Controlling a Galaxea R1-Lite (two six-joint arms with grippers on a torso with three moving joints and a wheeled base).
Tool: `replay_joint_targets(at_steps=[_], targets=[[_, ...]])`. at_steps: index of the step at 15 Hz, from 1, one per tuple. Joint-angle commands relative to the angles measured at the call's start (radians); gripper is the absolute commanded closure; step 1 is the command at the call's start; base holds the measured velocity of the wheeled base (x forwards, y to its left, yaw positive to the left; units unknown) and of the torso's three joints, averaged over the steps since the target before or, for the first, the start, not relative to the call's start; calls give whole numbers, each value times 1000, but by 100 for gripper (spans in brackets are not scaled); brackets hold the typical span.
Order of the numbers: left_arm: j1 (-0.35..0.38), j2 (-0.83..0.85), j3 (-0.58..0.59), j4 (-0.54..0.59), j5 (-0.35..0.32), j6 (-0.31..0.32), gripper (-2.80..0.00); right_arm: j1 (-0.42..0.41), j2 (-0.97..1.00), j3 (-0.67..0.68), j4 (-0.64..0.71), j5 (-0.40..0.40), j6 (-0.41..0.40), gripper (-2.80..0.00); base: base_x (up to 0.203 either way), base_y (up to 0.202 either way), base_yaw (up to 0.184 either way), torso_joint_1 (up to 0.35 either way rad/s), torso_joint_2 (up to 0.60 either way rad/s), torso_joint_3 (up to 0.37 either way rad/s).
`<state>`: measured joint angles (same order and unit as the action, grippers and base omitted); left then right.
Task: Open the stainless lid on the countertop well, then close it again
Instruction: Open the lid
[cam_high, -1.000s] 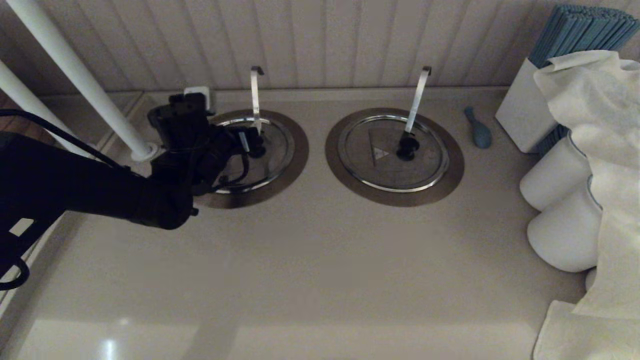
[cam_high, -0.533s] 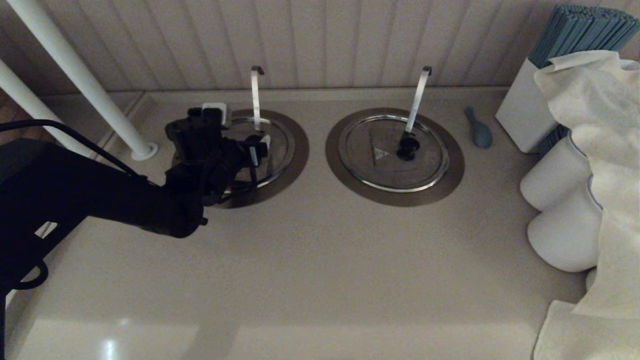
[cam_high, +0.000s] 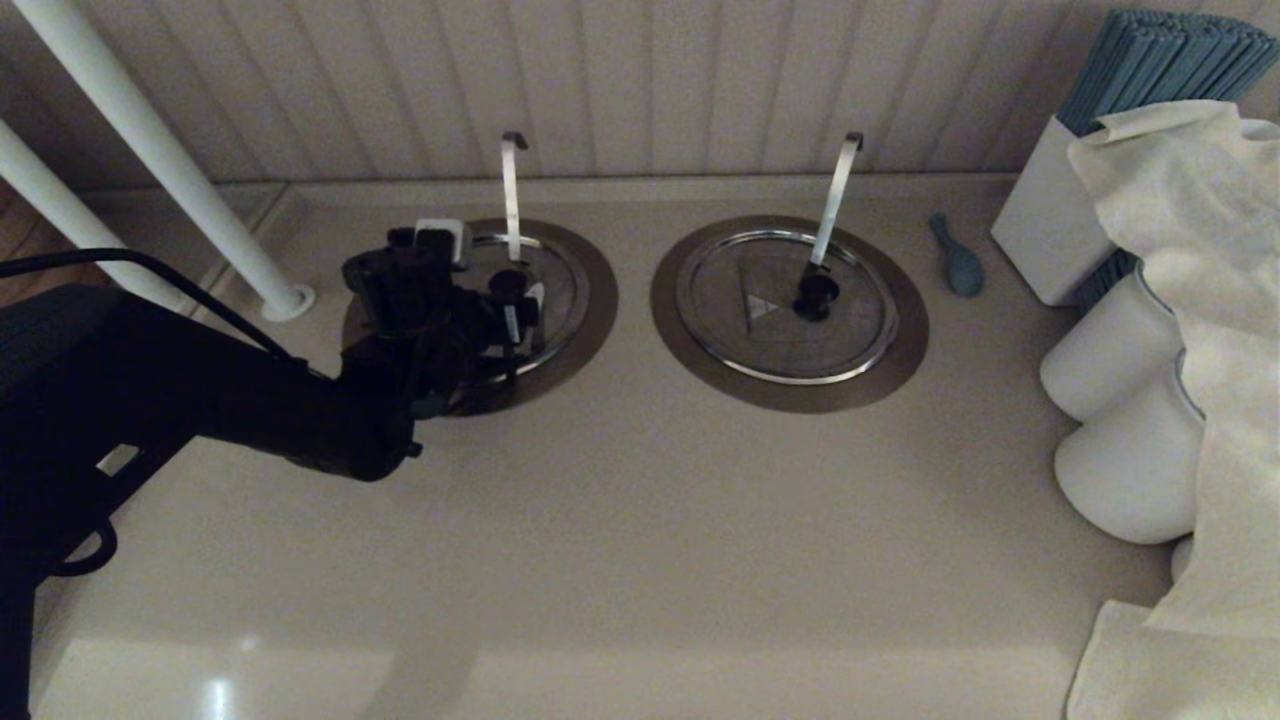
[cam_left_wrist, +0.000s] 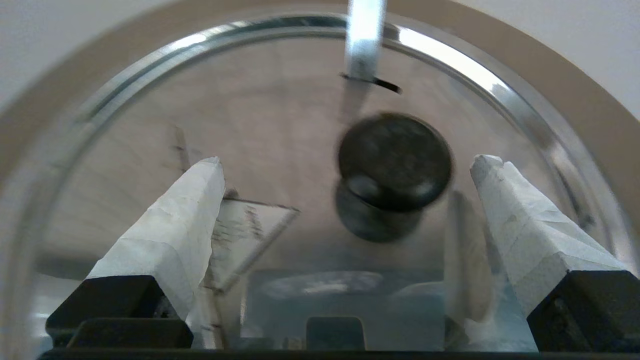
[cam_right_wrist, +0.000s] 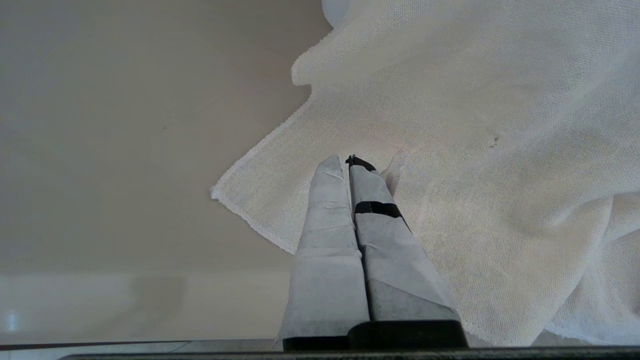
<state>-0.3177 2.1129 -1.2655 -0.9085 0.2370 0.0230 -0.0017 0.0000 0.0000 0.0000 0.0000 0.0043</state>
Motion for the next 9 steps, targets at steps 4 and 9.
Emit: replay_joint_targets(at_steps=[4, 9], targets=[[29, -31, -6, -4, -1, 8, -280, 0, 1, 0, 0, 0, 0, 0, 0, 0, 0, 0, 0, 0], [43, -51, -6, -3, -3, 8, -280, 0, 0, 0, 0, 0, -1, 0, 0, 0, 0, 0, 0, 0]])
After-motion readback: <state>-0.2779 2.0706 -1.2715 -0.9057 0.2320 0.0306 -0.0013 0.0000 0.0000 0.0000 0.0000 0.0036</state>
